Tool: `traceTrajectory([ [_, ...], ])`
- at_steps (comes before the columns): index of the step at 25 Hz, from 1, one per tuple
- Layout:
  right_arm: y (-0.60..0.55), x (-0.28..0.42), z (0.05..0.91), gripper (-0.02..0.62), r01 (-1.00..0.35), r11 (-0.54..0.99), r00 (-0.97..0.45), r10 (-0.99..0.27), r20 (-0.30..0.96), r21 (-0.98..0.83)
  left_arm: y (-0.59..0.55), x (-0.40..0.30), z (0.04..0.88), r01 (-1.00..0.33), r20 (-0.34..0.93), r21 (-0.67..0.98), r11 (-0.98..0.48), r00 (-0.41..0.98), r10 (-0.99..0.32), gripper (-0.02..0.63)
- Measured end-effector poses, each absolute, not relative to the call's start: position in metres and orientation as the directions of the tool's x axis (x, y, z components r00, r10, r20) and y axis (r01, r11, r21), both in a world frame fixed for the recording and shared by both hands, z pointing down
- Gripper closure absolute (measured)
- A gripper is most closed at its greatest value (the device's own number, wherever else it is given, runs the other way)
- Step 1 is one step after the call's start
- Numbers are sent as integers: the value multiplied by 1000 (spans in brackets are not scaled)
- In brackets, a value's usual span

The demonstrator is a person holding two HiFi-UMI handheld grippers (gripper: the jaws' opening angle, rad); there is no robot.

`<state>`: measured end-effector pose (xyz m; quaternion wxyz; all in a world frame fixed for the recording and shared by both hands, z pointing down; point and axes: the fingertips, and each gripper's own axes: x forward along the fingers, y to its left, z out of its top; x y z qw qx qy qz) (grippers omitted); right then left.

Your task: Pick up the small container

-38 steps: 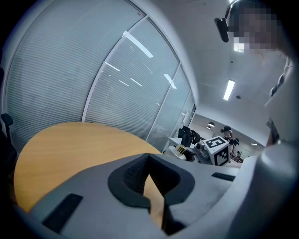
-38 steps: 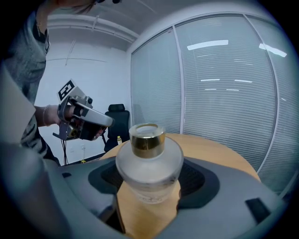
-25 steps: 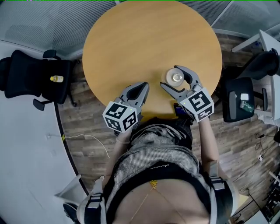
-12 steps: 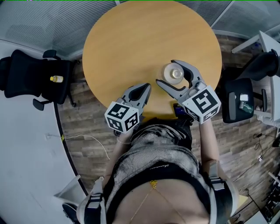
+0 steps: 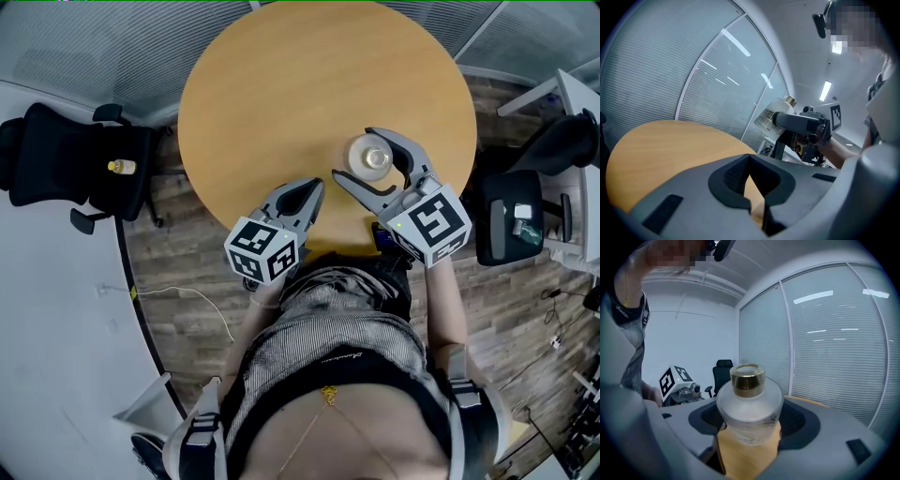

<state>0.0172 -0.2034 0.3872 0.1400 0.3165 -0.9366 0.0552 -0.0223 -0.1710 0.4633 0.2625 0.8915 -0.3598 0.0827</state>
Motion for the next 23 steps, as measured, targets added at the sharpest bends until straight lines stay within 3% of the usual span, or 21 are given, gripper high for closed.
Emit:
traceTrajectory([
  [23,-206,16,393,258,-610,792,-750,-579,320,2,-171,-24,464,-685,341,409,-603,728,-595,601],
])
